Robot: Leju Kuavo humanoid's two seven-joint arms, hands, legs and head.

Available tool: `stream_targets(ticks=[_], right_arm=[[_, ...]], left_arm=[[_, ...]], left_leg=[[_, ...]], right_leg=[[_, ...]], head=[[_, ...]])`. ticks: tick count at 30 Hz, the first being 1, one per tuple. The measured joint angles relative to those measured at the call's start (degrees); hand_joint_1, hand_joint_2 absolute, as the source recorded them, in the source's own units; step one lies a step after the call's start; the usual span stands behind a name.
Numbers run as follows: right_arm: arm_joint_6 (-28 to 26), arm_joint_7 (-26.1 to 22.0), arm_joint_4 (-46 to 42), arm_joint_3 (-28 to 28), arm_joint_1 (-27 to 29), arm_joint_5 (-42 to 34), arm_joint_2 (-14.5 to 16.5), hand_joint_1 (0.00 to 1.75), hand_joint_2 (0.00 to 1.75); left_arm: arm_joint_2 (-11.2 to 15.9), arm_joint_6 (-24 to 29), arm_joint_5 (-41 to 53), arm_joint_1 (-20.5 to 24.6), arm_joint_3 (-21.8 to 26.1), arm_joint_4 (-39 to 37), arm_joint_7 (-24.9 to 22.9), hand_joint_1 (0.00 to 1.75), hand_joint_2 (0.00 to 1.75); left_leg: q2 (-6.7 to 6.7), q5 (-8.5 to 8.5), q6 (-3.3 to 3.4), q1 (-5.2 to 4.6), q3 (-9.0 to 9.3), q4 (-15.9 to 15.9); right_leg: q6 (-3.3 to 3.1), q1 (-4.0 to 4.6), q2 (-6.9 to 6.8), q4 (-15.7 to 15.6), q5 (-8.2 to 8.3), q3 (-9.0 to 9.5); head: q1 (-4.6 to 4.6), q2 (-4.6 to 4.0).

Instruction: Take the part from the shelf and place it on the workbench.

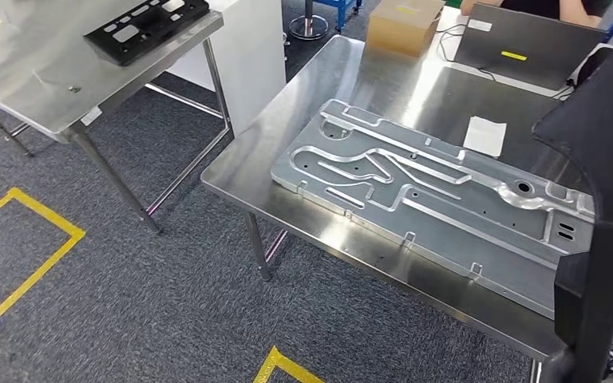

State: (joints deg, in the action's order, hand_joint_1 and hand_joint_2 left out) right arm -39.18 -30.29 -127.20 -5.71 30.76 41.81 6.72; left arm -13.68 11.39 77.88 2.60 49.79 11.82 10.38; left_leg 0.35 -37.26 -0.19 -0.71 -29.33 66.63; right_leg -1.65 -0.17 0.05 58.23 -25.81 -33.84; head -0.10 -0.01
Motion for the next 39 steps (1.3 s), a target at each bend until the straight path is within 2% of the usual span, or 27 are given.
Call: stream_targets(ticks=[1, 2, 3, 4, 5, 7, 9, 11, 12, 13, 15, 17, 18, 19, 20, 22, 24, 26, 28, 29, 31, 32, 33, 34, 37, 38, 39], right_arm=[[0.00, 0.03, 0.05, 0.01, -0.03, 0.08, -0.01, 1.75, 1.75], [0.00, 0.06, 0.12, 0.01, -0.02, 0.12, -0.01, 1.75, 1.75], [0.01, 0.09, 0.20, 0.01, 0.00, 0.14, -0.01, 1.75, 1.75], [0.01, 0.10, 0.27, 0.01, 0.01, 0.15, -0.01, 1.75, 1.75], [0.01, 0.12, 0.31, 0.01, 0.02, 0.16, -0.01, 1.75, 1.75], [0.01, 0.19, 0.35, 0.02, 0.02, 0.17, -0.02, 1.75, 1.75], [0.01, 0.35, 0.39, 0.05, 0.13, 0.21, -0.05, 1.75, 1.75], [0.01, 0.62, 0.44, 0.07, 0.35, 0.25, -0.08, 1.75, 1.75], [0.00, 0.76, 0.44, 0.07, 0.45, 0.25, -0.12, 1.75, 1.75], [0.00, 0.86, 0.45, 0.07, 0.47, 0.25, -0.17, 1.75, 1.75], [0.01, 0.98, 0.49, 0.07, 0.45, 0.26, -0.33, 1.75, 1.75], [0.01, 1.07, 0.61, 0.08, 0.44, 0.28, -0.44, 1.75, 1.75], [0.01, 1.14, 0.70, 0.08, 0.48, 0.28, -0.47, 1.75, 1.75], [0.01, 1.22, 0.76, 0.08, 0.53, 0.28, -0.50, 1.75, 1.75], [0.01, 1.28, 0.81, 0.08, 0.56, 0.28, -0.52, 1.75, 1.75], [0.01, 1.39, 0.82, 0.08, 0.58, 0.38, -0.61, 1.75, 1.75], [0.00, 1.50, 0.84, 0.10, 0.62, 0.63, -0.69, 1.75, 1.75], [0.00, 1.61, 0.84, 0.11, 0.76, 1.05, -0.73, 1.75, 1.75], [0.00, 1.77, 0.81, 0.11, 0.86, 1.80, -0.76, 1.75, 1.75], [0.00, 2.01, 0.81, 0.14, 0.87, 2.34, -0.77, 1.75, 1.75], [0.00, 2.85, 0.91, 0.33, 0.94, 3.40, -0.80, 1.75, 1.75], [0.01, 3.30, 0.99, 0.49, 0.99, 3.87, -0.83, 1.75, 1.75], [0.01, 3.65, 1.09, 0.64, 1.06, 4.24, -0.84, 1.75, 1.75], [0.01, 3.92, 1.17, 0.80, 1.14, 4.64, -0.87, 1.75, 1.75], [0.01, 4.47, 1.28, 1.27, 1.63, 5.45, -0.92, 1.75, 1.75], [0.01, 4.56, 1.28, 1.48, 1.80, 5.54, -0.95, 1.75, 1.75], [0.01, 4.60, 1.28, 1.65, 1.93, 5.60, -0.98, 1.75, 1.75]], left_arm=[[0.07, -0.12, -0.04, 0.08, 0.14, 0.01, 0.17, 0.00, 1.75], [0.15, -0.18, -0.05, 0.20, 0.26, 0.02, 0.30, 0.00, 1.75], [0.21, -0.22, -0.02, 0.30, 0.36, 0.03, 0.40, 0.00, 1.75], [0.20, -0.26, 0.02, 0.38, 0.41, 0.03, 0.38, 0.00, 1.75], [0.16, -0.31, 0.08, 0.39, 0.42, 0.03, 0.29, 0.00, 1.75], [-0.02, -0.50, 0.13, 0.25, 0.43, -0.01, 0.07, 0.00, 1.75], [-0.20, -0.68, 0.15, 0.11, 0.49, -0.05, -0.04, 0.00, 1.75], [-0.31, -0.71, 0.18, 0.13, 0.56, -0.06, -0.07, 0.00, 1.75], [-0.34, -0.72, 0.21, 0.15, 0.57, -0.04, -0.07, 0.00, 1.75], [-0.37, -0.72, 0.22, 0.13, 0.61, -0.02, -0.07, 0.00, 1.75], [-0.35, -0.72, 0.24, 0.00, 0.70, 0.01, -0.07, 0.00, 1.75], [-0.25, -0.70, 0.23, -0.14, 0.80, 0.03, -0.07, 0.00, 1.75], [-0.19, -0.69, 0.23, -0.19, 0.84, 0.04, -0.07, 0.00, 1.75], [-0.15, -0.68, 0.23, -0.21, 0.85, 0.04, -0.07, 0.00, 1.75], [-0.14, -0.68, 0.24, -0.23, 0.86, 0.05, -0.08, 0.00, 1.75], [-0.11, -0.66, 0.28, -0.21, 0.87, 0.07, -0.13, 0.00, 1.75], [-0.08, -0.64, 0.32, -0.17, 0.87, 0.10, -0.14, 0.00, 1.75], [-0.05, -0.63, 0.34, -0.14, 0.87, 0.19, -0.13, 0.00, 1.75], [-0.07, -0.65, 0.29, -0.11, 0.87, 0.29, -0.10, 0.00, 1.75], [-0.07, -0.69, 0.12, -0.11, 0.89, 0.33, -0.04, 0.00, 1.75], [-0.07, -0.84, -0.68, -0.19, 1.23, 0.33, 0.38, 0.00, 1.75], [-0.03, -0.99, -1.26, -0.20, 1.52, 0.33, 0.72, 0.00, 1.75], [0.01, -1.21, -1.86, -0.21, 1.88, 0.33, 1.13, 0.00, 1.75], [0.04, -1.48, -2.53, -0.22, 2.28, 0.33, 1.65, 0.00, 1.75], [-0.11, -2.25, -4.57, -0.43, 3.66, 0.33, 2.99, 0.00, 1.75], [-0.26, -2.46, -5.13, -0.47, 4.16, 0.31, 3.11, 0.00, 1.75], [-0.49, -2.64, -5.59, -0.50, 4.64, 0.29, 3.05, 0.00, 1.75]], left_leg=[[-0.55, -1.34, -0.12, -0.01, -2.02, 3.79], [-0.79, -1.66, -0.20, -0.04, -3.42, 6.30], [-0.90, -0.71, -0.24, -0.06, -3.85, 6.72], [-1.03, 1.36, -0.23, -0.01, -3.29, 4.92], [-1.47, 4.03, -0.21, 0.12, -2.07, 1.48], [-4.19, 7.15, -0.13, 0.54, 0.06, -4.78], [-6.12, 7.12, 0.37, 0.62, 0.56, -7.08], [-5.15, 7.25, 1.29, 0.54, 0.76, -7.89], [-4.42, 7.49, 1.71, 0.59, 1.02, -8.32], [-3.61, 7.72, 2.06, 0.68, 1.29, -8.75], [-1.89, 7.85, 2.48, 0.68, 1.59, -9.20], [-0.18, 7.61, 2.59, 0.59, 1.64, -9.20], [0.62, 7.41, 2.56, 0.57, 1.76, -9.20], [1.36, 7.15, 2.49, 0.57, 2.01, -9.20], [2.05, 6.86, 2.38, 0.56, 2.37, -9.20], [3.20, 6.19, 1.96, 0.38, 3.16, -9.20], [4.04, 5.68, 1.36, 0.09, 3.61, -9.32], [4.74, 5.39, 0.78, -0.11, 4.05, -9.69], [3.49, 4.13, 0.27, -0.15, 4.03, -8.43], [2.20, 2.69, 0.06, -0.14, 3.13, -6.07], [-0.22, -0.86, -0.20, -0.01, -0.69, 1.67], [-0.65, -1.94, -0.32, 0.00, -2.56, 5.16], [-0.82, -1.85, -0.42, 0.00, -3.69, 6.98], [-0.86, -0.58, -0.47, 0.03, -3.89, 6.72], [-0.92, 6.24, -0.52, 0.42, -0.97, -2.53], [-0.97, 7.17, -0.32, 0.51, -0.13, -5.36], [-1.01, 7.24, 0.09, 0.52, 0.16, -6.96]], right_leg=[[-0.14, 0.00, 0.65, 0.08, -0.10, 0.07], [-0.19, 0.00, 1.41, 0.19, -0.24, 0.20], [-0.18, -0.01, 2.24, 0.32, -0.41, 0.39], [-0.11, -0.03, 3.11, 0.50, -0.60, 0.63], [0.02, -0.05, 3.97, 0.70, -0.80, 0.85], [0.43, -0.03, 5.55, 1.23, -1.01, 0.69], [1.11, -0.15, 6.98, 1.50, -0.75, -0.20], [1.88, -0.34, 7.93, 1.47, -0.37, -0.82], [2.22, -0.26, 6.96, 1.87, -0.57, -1.06], [2.53, -0.18, 5.30, 3.11, -1.30, -1.66], [3.12, -0.19, 1.41, 8.99, -4.35, -4.56], [3.59, -0.60, 0.25, 15.75, -6.75, -8.06], [3.76, -0.81, 0.08, 16.93, -6.55, -8.71], [3.85, -0.96, -0.15, 15.74, -5.24, -8.07], [3.85, -1.06, -0.60, 12.52, -3.23, -6.35], [3.34, -0.73, -2.72, 4.81, -0.48, -2.23], [2.49, -0.19, -3.68, 1.55, -0.20, -0.65], [1.81, -0.17, -2.61, 1.30, -0.25, -0.66], [1.17, -0.59, -1.87, 0.50, -0.15, -0.16], [0.84, -0.81, -1.56, 0.11, -0.12, 0.15], [0.35, -0.82, -1.07, -0.05, -0.27, 0.41], [0.24, -0.76, -0.72, -0.01, -0.40, 0.51], [0.20, -0.70, -0.35, 0.06, -0.55, 0.66], [0.24, -0.68, 0.02, 0.16, -0.72, 0.87], [0.75, -0.59, 0.95, 0.84, -1.49, 1.46], [1.05, -0.46, 1.20, 1.13, -1.80, 1.31], [1.42, -0.32, 1.37, 1.25, -2.02, 1.05]], head=[[-0.02, 0.00], [-0.04, 0.01], [-0.04, 0.01], [-0.04, 0.01], [-0.04, 0.01], [-0.01, 0.00], [-0.05, 0.00], [-0.11, 0.01], [-0.06, 0.01], [0.10, 0.00], [0.38, 0.00], [0.44, 0.00], [0.44, -0.01], [0.43, 0.00], [0.45, -0.01], [0.44, -0.01], [0.40, -0.01], [0.34, 0.00], [0.14, 0.00], [-0.02, -0.01], [-0.26, 0.00], [-0.27, -0.01], [-0.29, 0.00], [-0.28, 0.00], [-0.31, 0.00], [-0.45, 0.00], [-0.51, 0.00]])
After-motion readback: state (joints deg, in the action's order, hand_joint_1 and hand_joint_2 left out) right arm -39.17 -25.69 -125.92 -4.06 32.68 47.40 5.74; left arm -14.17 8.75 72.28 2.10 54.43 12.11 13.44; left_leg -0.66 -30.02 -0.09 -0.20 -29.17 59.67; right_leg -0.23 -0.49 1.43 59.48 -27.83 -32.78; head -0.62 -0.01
